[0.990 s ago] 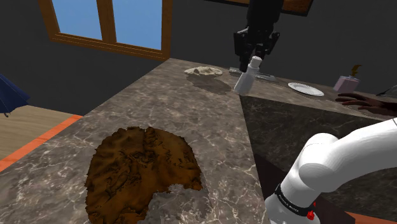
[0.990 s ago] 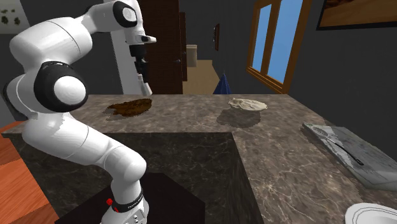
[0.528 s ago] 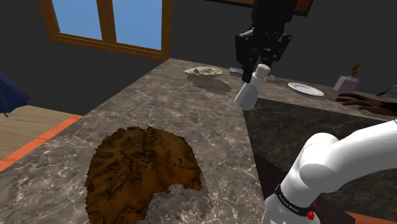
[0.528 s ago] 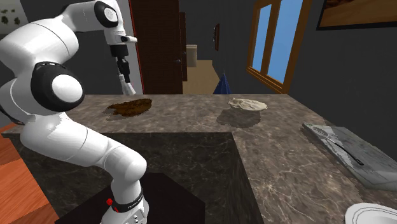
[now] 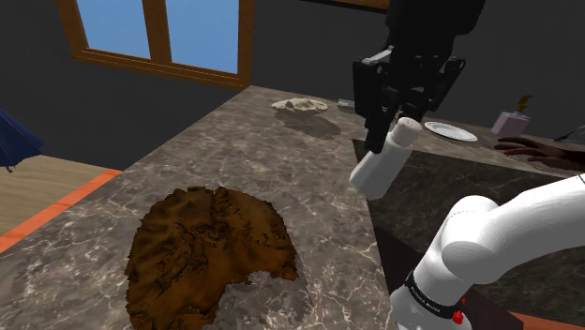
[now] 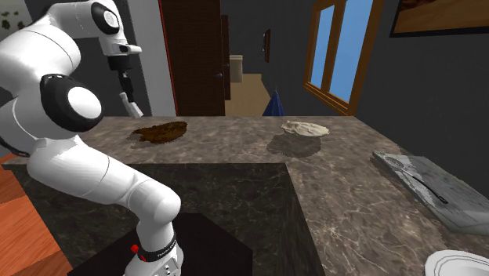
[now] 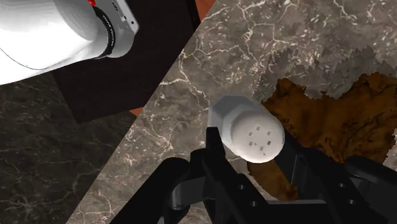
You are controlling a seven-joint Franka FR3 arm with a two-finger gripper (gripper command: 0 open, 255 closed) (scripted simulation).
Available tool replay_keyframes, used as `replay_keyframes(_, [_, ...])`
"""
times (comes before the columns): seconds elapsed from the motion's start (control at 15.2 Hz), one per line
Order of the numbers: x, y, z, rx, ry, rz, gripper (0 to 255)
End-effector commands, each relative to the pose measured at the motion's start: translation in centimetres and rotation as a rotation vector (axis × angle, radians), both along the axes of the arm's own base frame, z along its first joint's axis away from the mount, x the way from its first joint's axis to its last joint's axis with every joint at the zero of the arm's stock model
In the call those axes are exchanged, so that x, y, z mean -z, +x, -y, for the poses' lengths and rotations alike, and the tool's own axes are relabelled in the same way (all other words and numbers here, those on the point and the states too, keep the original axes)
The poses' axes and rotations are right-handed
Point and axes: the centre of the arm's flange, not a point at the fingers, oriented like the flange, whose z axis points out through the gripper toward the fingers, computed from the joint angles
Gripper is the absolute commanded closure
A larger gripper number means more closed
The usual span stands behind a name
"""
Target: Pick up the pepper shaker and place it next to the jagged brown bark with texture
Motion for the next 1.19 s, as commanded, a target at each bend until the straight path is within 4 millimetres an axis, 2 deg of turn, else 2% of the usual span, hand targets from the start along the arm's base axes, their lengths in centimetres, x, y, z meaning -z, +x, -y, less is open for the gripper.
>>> replay_keyframes(0.0, [-0.1, -1.6, -2.4, 0.001, 0.001, 0.0, 255])
replay_keyframes(0.4, [-0.1, -6.3, -8.8, 0.001, 0.001, 0.0, 255])
replay_keyframes(0.46, [-0.2, -7.5, -10.4, 0.001, 0.001, 0.0, 255])
replay_keyframes(1.12, [5.1, -7.5, -10.4, 0.001, 0.001, 0.0, 255])
